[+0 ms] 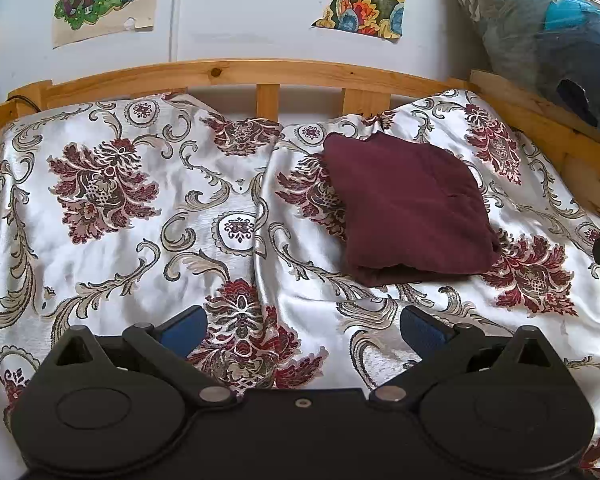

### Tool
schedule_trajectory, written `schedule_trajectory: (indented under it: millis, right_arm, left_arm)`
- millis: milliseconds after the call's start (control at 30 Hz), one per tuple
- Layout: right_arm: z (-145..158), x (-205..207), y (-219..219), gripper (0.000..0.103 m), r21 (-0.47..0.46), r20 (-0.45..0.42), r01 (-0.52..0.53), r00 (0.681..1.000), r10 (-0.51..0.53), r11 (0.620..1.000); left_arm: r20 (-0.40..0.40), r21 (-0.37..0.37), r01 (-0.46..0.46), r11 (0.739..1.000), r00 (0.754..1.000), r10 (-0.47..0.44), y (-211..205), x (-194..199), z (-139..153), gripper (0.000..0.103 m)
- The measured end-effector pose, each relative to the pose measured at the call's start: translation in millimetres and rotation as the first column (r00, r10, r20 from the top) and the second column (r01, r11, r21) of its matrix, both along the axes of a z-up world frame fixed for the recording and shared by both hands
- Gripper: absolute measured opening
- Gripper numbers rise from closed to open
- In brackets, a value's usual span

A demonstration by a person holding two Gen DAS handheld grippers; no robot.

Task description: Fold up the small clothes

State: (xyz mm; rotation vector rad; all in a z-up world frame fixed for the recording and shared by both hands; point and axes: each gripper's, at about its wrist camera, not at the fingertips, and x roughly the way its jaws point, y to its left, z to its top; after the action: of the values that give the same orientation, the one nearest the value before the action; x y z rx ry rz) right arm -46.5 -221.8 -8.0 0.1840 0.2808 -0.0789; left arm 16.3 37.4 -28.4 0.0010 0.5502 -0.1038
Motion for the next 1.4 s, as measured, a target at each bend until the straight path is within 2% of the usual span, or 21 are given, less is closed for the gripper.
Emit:
schedule_trajectory:
  millis: [433, 567, 667, 867, 1400]
  right_arm:
    - [-0.5, -0.6, -0.7, 0.103, -0.011, -0.003, 0.002, 1.0, -0.002, 1.0]
    - [-0.7, -0.6, -0.8, 0.103, -0.012, -0.003, 0.004, 1.0, -0.004, 1.0]
    - [-0.9, 0.2, -1.1, 0.103, -0.014, -0.005, 0.004, 1.0, -0.004, 1.0]
    - [-1.7, -0.1, -2.7, 0.103, -0.018, -0.008, 0.005, 1.0, -0.005, 1.0]
    - [-2.4, 0.2, -3.2, 0.103, -0.024, -0.013, 0.004, 1.0, -0.005, 1.0]
  left_arm:
    - [-0.007, -0.004, -0.009, 1.0, 1.0, 0.009, 1.2, 0.4, -0.5, 0.102]
    - [-0.031, 0.047, -0.006, 0.999, 0.999, 0.008, -1.7, 3.2, -0.2, 0.102]
    - [-0.014, 0.086, -0.013, 0.996, 1.0, 0.014, -4.4, 1.0, -0.4, 0.102]
    - [-0.007, 0.108, 0.007, 0.994, 1.0, -0.006, -8.6, -1.6, -1.2, 0.102]
    - [-0.014, 0.109, 0.022, 0.994, 1.0, -0.02, -9.0, -3.1, -3.1, 0.102]
